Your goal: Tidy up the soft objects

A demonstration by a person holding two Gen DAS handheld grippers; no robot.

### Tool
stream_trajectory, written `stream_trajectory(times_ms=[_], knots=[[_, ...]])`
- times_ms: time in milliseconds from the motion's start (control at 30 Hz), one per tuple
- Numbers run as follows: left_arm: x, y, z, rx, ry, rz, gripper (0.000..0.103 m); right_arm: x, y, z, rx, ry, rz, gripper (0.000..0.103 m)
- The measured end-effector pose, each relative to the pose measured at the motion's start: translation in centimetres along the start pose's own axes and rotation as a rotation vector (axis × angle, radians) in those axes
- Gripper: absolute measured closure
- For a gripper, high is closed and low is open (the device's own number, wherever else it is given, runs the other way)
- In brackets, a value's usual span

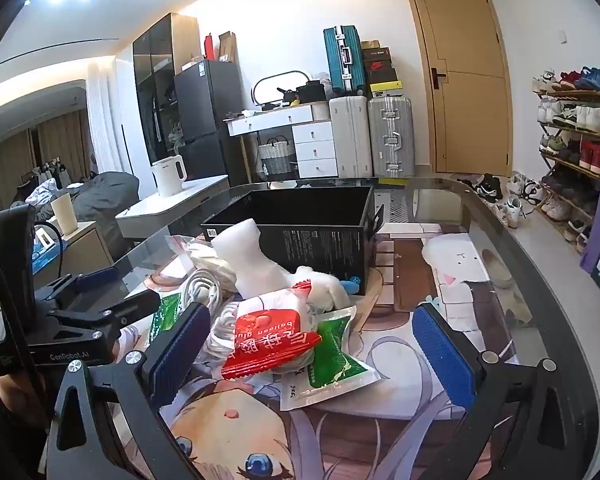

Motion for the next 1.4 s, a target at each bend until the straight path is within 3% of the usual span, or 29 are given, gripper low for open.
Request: stream_trajectory(times_ms=[1400], knots=[[-0.09,0.07,-0.05,-0.014,0.01,-0.001,0.0,-0.77,0.36,0.41,-0.033,-0.061,0.024,0.0]])
Point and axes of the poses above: each gripper's, at about its wrist camera, not at the fingertips, and y roughly the way its jaws point, z to its left, x to its top, the point moved 5 cm from there along y, roughly the way its jaws point, and after that the axes turned 8 degrees about -x, right-handed, at the moved point
